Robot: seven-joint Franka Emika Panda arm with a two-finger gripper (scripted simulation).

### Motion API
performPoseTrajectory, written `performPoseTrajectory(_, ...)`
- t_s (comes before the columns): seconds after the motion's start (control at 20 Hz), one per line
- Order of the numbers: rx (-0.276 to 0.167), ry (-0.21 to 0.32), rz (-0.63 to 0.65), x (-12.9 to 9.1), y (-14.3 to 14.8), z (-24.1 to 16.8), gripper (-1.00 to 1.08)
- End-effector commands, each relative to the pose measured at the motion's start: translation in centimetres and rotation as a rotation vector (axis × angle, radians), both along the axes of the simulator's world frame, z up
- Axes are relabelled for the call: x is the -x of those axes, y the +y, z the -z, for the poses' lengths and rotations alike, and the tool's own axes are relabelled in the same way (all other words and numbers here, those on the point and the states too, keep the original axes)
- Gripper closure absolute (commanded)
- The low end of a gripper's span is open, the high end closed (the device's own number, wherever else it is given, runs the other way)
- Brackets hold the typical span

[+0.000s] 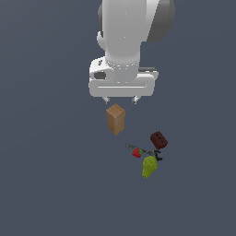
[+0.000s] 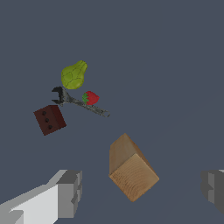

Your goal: Pick up a designated object from a clutter of objects.

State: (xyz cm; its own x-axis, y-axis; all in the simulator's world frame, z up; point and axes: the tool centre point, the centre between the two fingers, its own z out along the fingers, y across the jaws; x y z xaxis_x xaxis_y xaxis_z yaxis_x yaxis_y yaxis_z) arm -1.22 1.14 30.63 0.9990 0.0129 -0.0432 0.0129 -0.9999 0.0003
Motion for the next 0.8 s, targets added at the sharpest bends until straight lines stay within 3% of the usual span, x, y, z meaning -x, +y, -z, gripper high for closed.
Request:
performPoseTrajectory(0.0, 0.0, 0.0, 0.0, 0.0, 0.0, 0.0, -0.92)
performPoseTrajectory(0.75, 0.028, 0.014, 0.033, -0.1, -2.1, 0.7, -0.92)
